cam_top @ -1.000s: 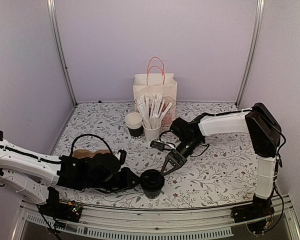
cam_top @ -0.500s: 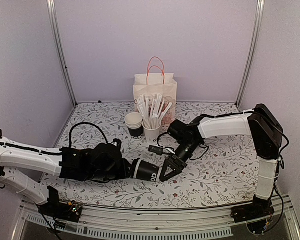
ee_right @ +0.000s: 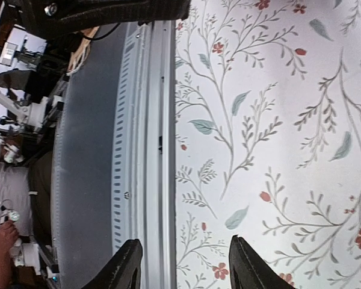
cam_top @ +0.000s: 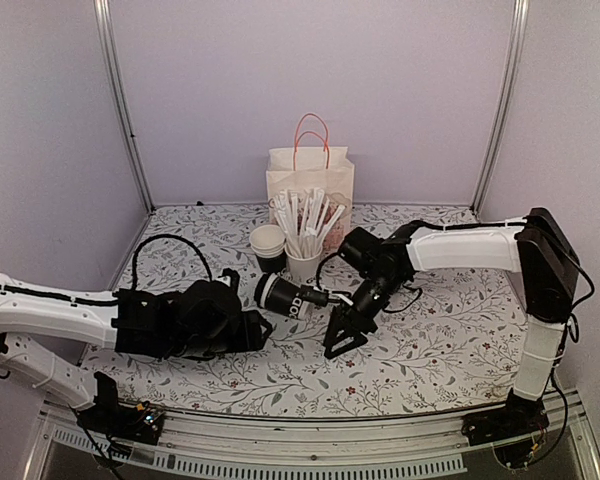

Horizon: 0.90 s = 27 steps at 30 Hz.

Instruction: Pack the takeout coffee

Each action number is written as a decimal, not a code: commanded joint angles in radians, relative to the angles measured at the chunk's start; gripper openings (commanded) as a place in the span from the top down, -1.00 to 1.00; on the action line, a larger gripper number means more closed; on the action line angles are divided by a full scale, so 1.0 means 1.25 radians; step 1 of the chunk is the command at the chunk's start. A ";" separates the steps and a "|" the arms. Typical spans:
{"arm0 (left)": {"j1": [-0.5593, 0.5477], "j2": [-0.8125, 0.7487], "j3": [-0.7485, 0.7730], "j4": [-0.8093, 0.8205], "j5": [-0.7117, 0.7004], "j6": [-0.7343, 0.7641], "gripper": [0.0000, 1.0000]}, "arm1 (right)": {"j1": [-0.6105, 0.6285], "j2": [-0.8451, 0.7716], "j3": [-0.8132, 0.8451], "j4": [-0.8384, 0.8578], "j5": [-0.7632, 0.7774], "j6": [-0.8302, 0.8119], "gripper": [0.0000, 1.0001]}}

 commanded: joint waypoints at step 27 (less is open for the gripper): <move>0.026 -0.338 -0.162 -0.016 -0.133 -0.031 -0.54 | 0.135 0.154 0.239 0.211 0.907 0.085 -0.51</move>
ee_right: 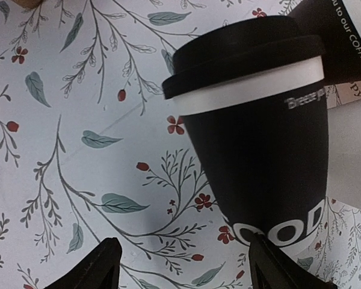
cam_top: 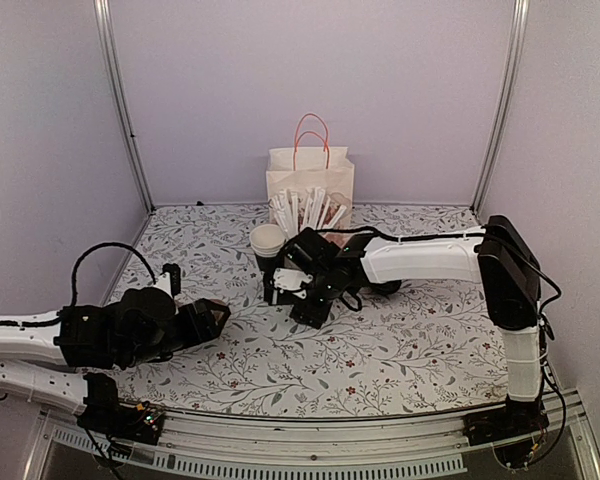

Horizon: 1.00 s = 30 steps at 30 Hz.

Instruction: Pack the takeout coffee

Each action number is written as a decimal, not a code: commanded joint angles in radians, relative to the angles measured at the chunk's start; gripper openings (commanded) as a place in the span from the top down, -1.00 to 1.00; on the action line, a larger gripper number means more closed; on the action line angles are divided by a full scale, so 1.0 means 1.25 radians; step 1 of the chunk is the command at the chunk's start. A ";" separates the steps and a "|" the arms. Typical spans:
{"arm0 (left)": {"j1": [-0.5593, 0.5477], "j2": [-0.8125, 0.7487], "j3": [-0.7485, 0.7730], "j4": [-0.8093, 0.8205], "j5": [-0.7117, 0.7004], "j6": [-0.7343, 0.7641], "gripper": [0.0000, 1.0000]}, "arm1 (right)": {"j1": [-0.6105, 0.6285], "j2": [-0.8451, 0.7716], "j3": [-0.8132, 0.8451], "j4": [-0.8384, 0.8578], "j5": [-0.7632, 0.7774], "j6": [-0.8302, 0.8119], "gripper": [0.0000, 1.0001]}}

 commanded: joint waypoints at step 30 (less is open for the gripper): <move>0.010 0.043 0.032 0.045 0.042 0.065 -0.53 | 0.018 0.001 -0.029 0.173 0.160 -0.136 -0.61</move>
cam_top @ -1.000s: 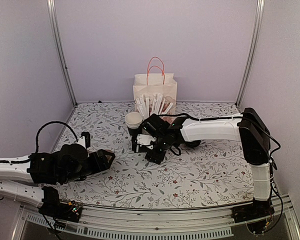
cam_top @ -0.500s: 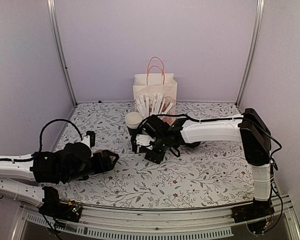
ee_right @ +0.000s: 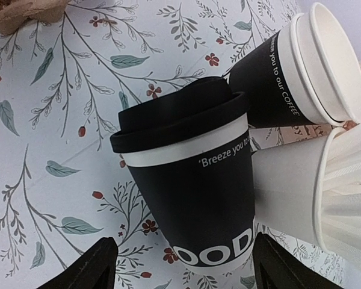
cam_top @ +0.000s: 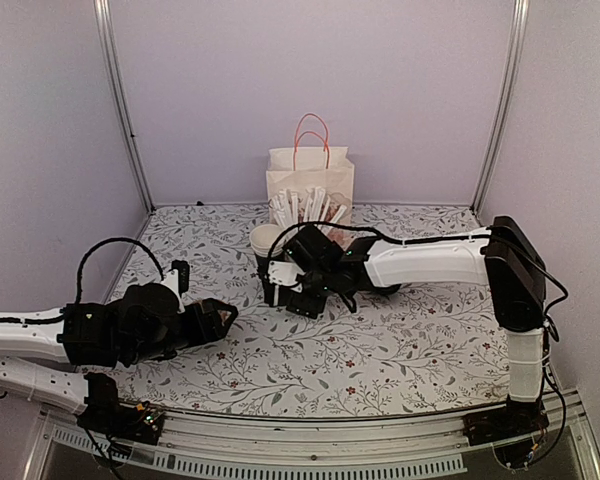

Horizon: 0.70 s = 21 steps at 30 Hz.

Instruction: Pack the takeout coffee

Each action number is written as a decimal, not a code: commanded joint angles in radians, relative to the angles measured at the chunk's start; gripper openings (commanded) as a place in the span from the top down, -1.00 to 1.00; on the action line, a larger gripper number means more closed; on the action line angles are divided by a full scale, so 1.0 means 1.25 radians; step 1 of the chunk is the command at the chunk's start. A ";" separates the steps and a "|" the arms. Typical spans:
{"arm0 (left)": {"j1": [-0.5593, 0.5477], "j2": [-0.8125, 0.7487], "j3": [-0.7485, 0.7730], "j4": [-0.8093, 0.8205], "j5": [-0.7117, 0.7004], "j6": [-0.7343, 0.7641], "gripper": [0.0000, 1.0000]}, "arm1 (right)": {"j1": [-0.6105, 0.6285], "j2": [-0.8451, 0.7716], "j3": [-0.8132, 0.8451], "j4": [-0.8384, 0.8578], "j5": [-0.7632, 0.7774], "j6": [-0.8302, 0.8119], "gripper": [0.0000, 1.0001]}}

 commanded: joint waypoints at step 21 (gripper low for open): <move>0.010 -0.007 0.006 0.009 0.003 0.019 -0.52 | 0.026 0.015 -0.072 -0.053 -0.156 -0.023 -0.69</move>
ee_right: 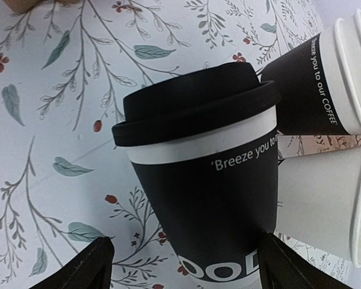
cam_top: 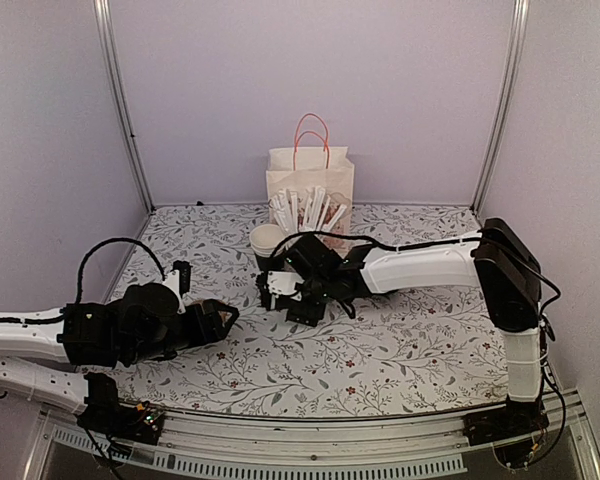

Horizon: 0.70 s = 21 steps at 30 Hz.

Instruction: Pack the takeout coffee

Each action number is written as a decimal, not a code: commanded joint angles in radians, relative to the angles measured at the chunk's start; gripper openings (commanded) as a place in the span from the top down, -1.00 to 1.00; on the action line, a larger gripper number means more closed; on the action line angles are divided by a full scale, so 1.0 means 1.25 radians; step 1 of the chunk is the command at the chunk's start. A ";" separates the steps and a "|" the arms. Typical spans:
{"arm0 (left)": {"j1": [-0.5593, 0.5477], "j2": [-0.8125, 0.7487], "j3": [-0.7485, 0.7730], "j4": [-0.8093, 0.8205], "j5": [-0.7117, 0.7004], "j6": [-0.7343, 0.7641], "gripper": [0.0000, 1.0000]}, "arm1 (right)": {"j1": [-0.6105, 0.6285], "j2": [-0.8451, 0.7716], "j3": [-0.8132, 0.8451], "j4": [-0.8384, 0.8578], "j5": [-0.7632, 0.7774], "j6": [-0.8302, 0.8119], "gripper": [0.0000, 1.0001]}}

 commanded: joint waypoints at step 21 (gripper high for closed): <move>0.010 -0.028 0.003 -0.017 -0.006 0.024 -0.52 | 0.050 -0.149 -0.101 -0.144 -0.161 -0.078 -0.86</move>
